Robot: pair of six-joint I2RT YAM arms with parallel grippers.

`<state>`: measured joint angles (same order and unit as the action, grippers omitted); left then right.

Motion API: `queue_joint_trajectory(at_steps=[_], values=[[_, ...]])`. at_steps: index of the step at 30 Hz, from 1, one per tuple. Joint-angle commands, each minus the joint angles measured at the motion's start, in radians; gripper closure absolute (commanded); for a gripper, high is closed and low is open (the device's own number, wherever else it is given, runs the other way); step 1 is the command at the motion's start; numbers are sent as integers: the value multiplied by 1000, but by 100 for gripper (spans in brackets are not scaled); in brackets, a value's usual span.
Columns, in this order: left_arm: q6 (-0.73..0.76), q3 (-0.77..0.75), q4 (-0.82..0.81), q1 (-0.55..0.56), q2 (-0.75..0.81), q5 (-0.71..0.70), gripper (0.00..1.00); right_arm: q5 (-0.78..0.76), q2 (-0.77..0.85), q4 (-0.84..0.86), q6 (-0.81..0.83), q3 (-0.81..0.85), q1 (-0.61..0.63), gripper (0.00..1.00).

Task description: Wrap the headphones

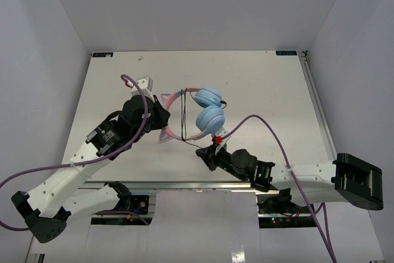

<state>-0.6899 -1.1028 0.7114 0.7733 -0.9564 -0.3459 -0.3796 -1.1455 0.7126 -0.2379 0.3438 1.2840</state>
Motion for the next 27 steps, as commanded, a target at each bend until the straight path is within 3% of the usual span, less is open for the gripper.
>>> queue_joint_trajectory(at_steps=[1, 13, 21, 27], values=[[121, -23, -166, -5, 16, 256, 100, -39, 85, 55, 18, -34, 0, 92], [322, -67, -175, -5, -71, 506, 100, -12, 358, -60, 16, -96, 0, 92], [183, -83, -181, -5, -71, 362, 100, 105, 324, 28, 9, -120, 0, 92], [125, -137, -96, -5, -139, 335, 100, 12, 261, 59, 40, -119, 0, 92]])
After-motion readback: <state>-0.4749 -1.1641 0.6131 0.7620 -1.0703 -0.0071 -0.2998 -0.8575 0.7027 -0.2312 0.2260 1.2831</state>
